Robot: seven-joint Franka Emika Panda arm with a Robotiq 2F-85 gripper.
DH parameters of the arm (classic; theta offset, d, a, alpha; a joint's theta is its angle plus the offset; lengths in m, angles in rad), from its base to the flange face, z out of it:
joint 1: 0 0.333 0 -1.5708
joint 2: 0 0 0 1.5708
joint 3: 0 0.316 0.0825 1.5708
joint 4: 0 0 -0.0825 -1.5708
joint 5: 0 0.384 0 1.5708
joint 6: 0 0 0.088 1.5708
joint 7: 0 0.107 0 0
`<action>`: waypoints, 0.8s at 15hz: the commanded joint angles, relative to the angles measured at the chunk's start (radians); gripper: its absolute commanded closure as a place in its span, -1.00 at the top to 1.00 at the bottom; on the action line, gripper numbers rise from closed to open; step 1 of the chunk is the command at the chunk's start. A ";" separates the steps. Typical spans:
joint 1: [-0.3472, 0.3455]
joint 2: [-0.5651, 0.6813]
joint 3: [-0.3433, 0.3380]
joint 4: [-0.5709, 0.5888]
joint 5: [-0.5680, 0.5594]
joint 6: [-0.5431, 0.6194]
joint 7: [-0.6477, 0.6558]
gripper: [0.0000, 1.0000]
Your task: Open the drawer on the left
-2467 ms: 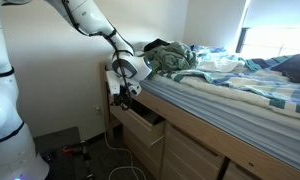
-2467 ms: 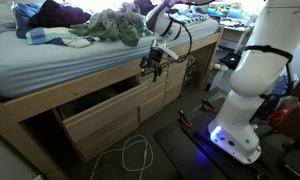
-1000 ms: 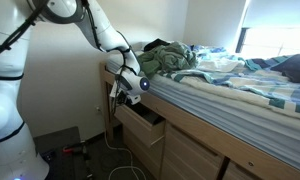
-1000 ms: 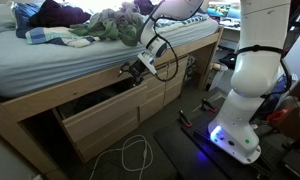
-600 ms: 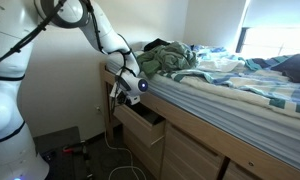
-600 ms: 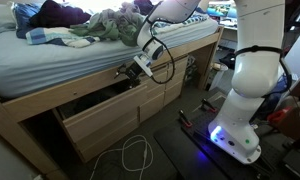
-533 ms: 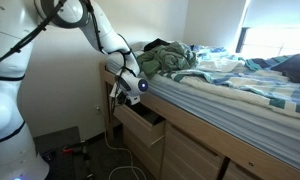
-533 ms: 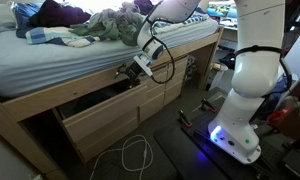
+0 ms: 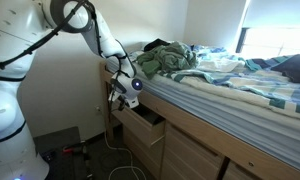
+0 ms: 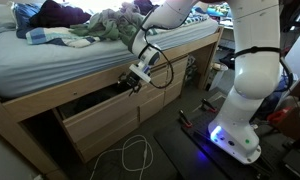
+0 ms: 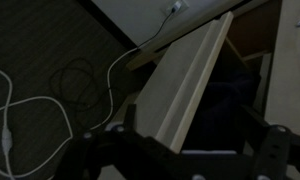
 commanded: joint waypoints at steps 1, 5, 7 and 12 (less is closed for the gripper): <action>0.037 0.034 0.015 0.026 0.041 0.163 0.041 1.00; 0.057 0.077 0.044 0.082 0.230 0.322 -0.014 1.00; 0.078 0.101 0.045 0.118 0.325 0.407 -0.037 1.00; 0.130 0.146 0.021 0.175 0.490 0.567 -0.113 1.00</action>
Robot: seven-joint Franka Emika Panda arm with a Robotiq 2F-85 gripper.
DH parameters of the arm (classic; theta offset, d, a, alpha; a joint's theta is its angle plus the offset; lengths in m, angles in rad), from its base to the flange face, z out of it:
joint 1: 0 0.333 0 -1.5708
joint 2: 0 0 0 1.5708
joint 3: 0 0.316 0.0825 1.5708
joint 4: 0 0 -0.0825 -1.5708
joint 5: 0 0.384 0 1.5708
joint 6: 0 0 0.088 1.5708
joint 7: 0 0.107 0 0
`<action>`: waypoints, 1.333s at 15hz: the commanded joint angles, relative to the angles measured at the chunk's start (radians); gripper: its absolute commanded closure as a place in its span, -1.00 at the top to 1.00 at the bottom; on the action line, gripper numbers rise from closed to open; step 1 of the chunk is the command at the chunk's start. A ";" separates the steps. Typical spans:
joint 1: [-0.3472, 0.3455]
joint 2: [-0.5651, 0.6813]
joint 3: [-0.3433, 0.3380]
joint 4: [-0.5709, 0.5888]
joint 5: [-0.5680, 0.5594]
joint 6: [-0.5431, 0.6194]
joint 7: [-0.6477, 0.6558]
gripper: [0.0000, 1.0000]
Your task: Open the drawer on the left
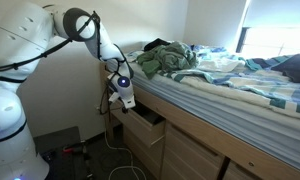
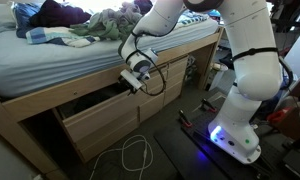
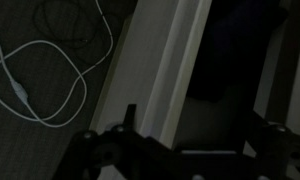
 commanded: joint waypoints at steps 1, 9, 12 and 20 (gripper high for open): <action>0.031 0.038 -0.021 0.062 0.099 0.084 -0.041 1.00; 0.038 0.052 -0.030 0.075 0.106 0.083 -0.039 -0.15; 0.039 0.056 -0.029 0.083 0.103 0.081 -0.039 -0.59; 0.052 0.126 -0.037 0.152 0.092 0.071 -0.062 -1.00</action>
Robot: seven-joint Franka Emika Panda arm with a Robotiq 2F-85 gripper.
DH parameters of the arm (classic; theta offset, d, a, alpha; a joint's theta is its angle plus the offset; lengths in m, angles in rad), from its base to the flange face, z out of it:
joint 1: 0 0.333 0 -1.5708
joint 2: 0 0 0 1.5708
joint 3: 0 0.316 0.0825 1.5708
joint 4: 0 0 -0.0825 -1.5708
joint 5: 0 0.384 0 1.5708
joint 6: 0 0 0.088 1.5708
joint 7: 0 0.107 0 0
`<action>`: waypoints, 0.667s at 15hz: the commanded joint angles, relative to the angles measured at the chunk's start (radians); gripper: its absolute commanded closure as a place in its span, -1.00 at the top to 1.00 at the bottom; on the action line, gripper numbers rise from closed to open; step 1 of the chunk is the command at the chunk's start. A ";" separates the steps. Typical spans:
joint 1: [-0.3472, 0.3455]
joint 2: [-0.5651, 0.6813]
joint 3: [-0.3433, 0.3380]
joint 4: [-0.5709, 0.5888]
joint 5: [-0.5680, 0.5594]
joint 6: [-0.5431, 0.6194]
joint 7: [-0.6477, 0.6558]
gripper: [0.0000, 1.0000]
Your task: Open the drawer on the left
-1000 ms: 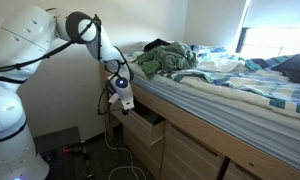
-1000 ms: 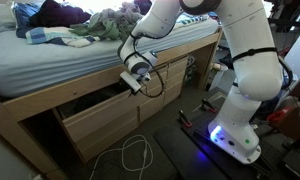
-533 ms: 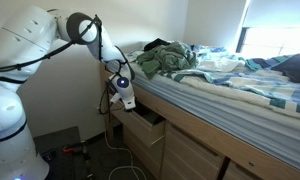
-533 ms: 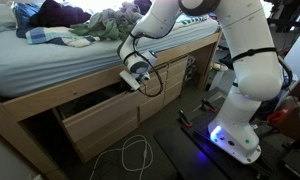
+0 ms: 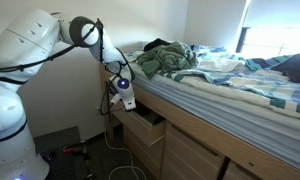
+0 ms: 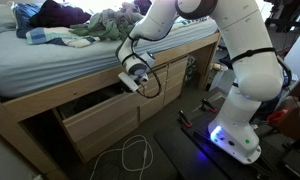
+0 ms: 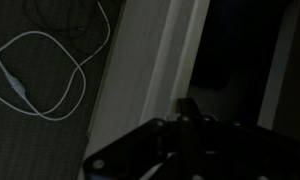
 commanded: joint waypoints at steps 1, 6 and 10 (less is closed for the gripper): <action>0.014 0.046 -0.012 0.060 0.000 0.004 -0.032 -1.00; 0.017 0.021 -0.016 0.062 0.039 -0.002 -0.098 -1.00; 0.022 0.000 -0.015 0.060 0.070 -0.008 -0.140 -1.00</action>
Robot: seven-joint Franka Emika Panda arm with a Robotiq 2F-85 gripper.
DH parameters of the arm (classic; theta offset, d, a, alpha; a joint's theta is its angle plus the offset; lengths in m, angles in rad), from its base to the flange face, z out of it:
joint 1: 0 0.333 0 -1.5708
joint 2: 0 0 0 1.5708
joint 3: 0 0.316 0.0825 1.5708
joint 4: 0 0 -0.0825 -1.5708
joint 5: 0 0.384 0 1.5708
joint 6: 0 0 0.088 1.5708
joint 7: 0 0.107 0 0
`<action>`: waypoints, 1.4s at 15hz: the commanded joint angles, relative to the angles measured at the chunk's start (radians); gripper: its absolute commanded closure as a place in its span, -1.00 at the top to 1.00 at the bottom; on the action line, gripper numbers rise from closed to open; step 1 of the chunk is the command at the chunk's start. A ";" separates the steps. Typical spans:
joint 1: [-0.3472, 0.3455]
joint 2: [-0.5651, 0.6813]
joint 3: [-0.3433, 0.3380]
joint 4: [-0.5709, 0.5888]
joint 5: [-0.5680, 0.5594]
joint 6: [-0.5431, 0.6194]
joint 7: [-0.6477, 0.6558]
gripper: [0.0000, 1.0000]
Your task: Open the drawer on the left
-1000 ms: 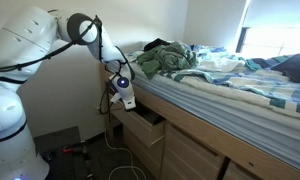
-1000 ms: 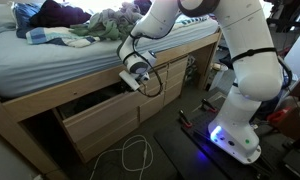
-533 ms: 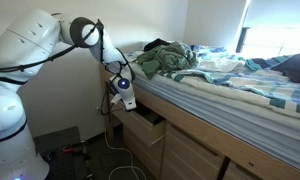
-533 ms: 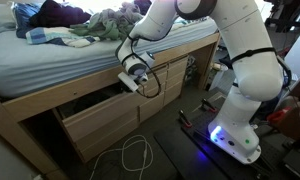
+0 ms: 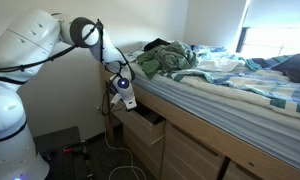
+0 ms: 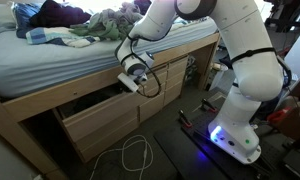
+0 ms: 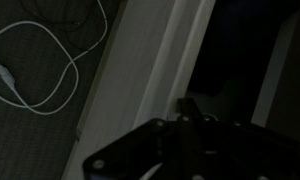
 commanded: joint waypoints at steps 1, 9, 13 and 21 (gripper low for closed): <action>0.016 -0.013 -0.014 0.041 0.064 -0.010 -0.061 -1.00; 0.102 0.031 -0.136 0.095 0.406 -0.101 -0.356 -1.00; 0.089 0.059 -0.119 0.074 0.386 -0.161 -0.357 -1.00; 0.052 0.028 -0.050 -0.002 0.051 -0.142 -0.112 -1.00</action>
